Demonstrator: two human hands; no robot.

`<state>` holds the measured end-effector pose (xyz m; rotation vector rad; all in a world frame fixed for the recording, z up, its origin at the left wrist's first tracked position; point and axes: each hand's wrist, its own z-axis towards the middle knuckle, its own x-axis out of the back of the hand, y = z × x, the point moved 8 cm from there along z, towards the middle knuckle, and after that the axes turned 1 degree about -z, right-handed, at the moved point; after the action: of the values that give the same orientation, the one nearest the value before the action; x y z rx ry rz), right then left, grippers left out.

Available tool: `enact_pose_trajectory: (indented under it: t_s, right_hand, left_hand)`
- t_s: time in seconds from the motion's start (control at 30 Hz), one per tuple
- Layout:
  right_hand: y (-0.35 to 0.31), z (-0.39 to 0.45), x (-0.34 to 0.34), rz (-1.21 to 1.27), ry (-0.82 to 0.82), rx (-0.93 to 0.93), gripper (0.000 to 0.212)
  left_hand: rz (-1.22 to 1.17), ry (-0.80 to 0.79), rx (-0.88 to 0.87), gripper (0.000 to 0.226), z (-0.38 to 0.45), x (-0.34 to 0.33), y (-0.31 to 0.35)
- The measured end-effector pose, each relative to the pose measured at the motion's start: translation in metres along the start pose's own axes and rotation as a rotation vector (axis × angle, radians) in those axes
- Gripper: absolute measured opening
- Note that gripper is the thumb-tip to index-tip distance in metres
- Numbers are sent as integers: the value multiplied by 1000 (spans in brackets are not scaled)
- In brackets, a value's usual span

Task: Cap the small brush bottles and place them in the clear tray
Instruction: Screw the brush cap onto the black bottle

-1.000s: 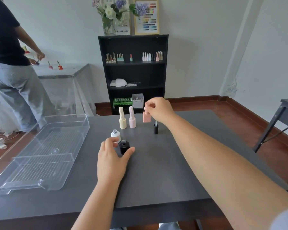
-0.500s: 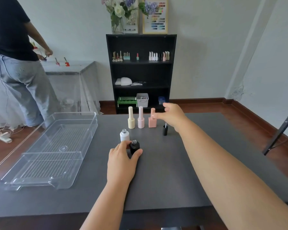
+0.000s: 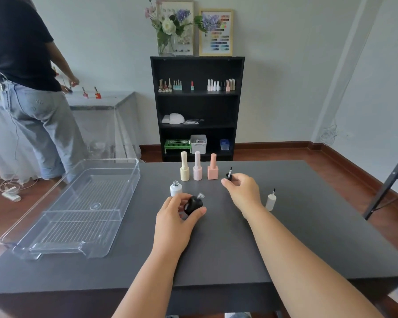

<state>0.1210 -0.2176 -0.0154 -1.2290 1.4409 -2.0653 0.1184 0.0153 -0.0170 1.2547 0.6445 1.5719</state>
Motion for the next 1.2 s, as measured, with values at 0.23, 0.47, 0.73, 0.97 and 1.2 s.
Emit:
enact_pose_trajectory:
  t_s: [0.23, 0.47, 0.73, 0.97, 1.2]
  right_hand:
    - [-13, -53, 11, 165, -167, 281, 15]
    - [-12, -66, 19, 55, -167, 386, 28]
    - [-18, -70, 17, -13, -158, 489, 26]
    - [-24, -75, 16, -68, -162, 561, 28]
    - [-31, -85, 6, -137, -191, 691, 31]
  left_hand:
    - [-84, 45, 21, 36, 2, 8, -4]
    - [-112, 9, 15, 41, 4, 3, -8]
    - [-78, -24, -34, 48, 4, -3, -7]
    - [-36, -46, -76, 48, 3, -4, -5]
    - [18, -103, -115, 47, 1, -11, 1]
